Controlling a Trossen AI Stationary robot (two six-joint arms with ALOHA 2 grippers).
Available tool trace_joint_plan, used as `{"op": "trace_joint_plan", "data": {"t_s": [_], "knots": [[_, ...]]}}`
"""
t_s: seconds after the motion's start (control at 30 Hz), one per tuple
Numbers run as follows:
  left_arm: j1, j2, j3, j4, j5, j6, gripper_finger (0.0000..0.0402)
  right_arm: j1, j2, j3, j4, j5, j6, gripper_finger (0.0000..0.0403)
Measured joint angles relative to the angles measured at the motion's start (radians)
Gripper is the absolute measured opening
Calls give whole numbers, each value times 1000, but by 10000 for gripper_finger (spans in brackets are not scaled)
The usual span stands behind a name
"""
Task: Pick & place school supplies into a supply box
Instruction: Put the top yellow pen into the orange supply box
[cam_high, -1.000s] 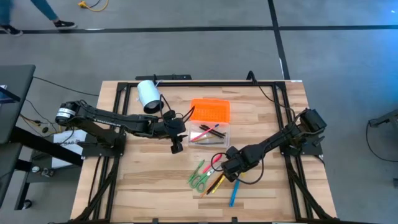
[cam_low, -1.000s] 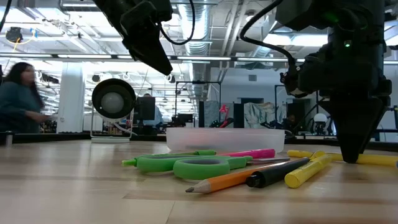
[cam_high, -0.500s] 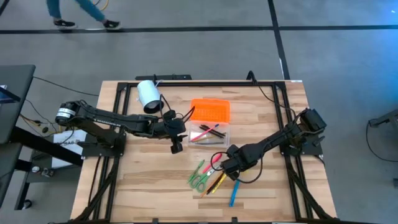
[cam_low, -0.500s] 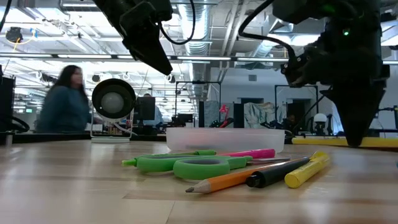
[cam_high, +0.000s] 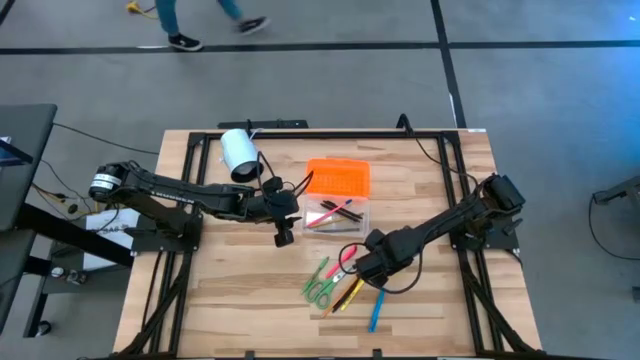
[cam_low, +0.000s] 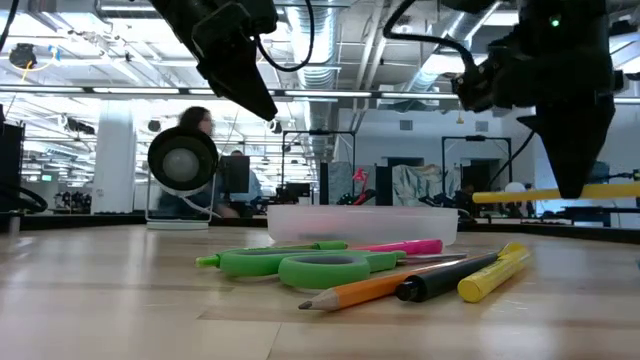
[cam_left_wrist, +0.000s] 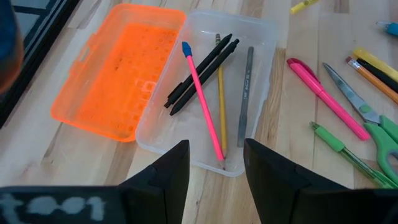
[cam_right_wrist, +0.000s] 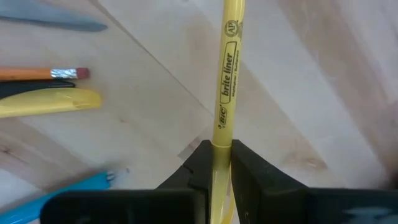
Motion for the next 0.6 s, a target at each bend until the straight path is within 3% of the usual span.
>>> {"op": "trace_joint_plan", "data": {"t_s": [0.33,0.6], "knots": [[0,0,0,7,0,0,142,-10,-2,94,-133,73,-9,25],[0,0,0,48,0,0,142,-80,-2,149,-97,182,-170,24]]}}
